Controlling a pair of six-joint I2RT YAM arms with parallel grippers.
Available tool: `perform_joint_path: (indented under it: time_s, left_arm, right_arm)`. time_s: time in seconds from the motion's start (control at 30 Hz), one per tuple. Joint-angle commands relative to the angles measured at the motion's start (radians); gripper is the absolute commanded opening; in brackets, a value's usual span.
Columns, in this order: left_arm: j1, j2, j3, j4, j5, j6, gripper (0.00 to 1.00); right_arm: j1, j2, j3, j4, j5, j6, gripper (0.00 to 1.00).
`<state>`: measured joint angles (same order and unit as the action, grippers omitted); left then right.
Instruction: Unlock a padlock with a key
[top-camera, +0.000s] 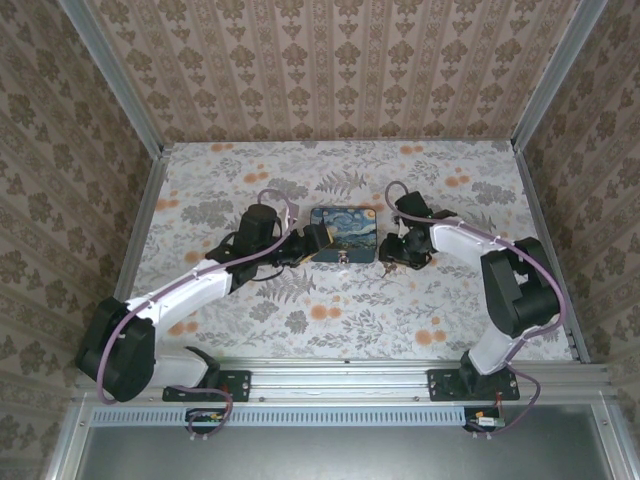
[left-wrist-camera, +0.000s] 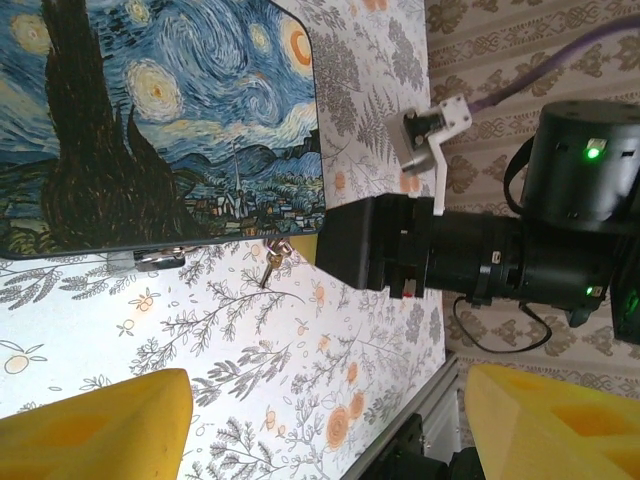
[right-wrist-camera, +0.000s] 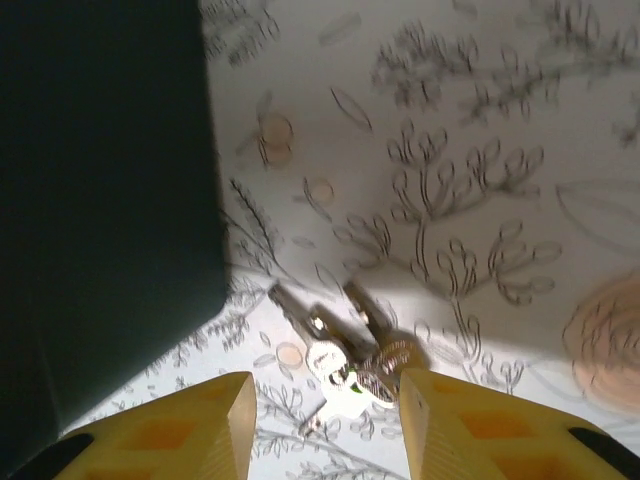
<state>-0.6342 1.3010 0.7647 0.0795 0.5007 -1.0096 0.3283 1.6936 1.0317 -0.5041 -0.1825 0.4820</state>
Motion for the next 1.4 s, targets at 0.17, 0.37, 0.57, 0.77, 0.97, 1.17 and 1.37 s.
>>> perform_joint_path:
  time_s: [0.17, 0.37, 0.57, 0.77, 0.97, 1.17, 1.37]
  left_arm:
    - [-0.002, 0.031, 0.047, -0.013, -0.002, 0.040, 0.75]
    - [0.002, 0.035, 0.045, -0.012, -0.004, 0.045, 0.75]
    - [0.007, 0.035, 0.043, -0.012, -0.004, 0.048, 0.75]
    - [0.010, 0.024, 0.032, -0.021, -0.009, 0.052, 0.75]
    - [0.014, 0.014, 0.030, -0.028, -0.013, 0.056, 0.75]
    - [0.022, 0.004, 0.027, -0.034, -0.016, 0.060, 0.75]
    - [0.024, -0.003, 0.026, -0.045, -0.021, 0.063, 0.75]
  right_arm:
    - [0.068, 0.064, 0.086, -0.103, 0.145, -0.235, 0.40]
    - [0.076, 0.089, 0.079, -0.128, 0.139, -0.292, 0.36]
    - [0.091, 0.095, 0.058, -0.109, 0.154, -0.298, 0.33]
    - [0.116, 0.098, 0.065, -0.111, 0.155, -0.307, 0.38]
    - [0.122, 0.135, 0.077, -0.139, 0.191, -0.305, 0.39]
    - [0.126, 0.142, 0.073, -0.153, 0.217, -0.299, 0.29]
    - [0.126, 0.118, 0.064, -0.148, 0.204, -0.291, 0.22]
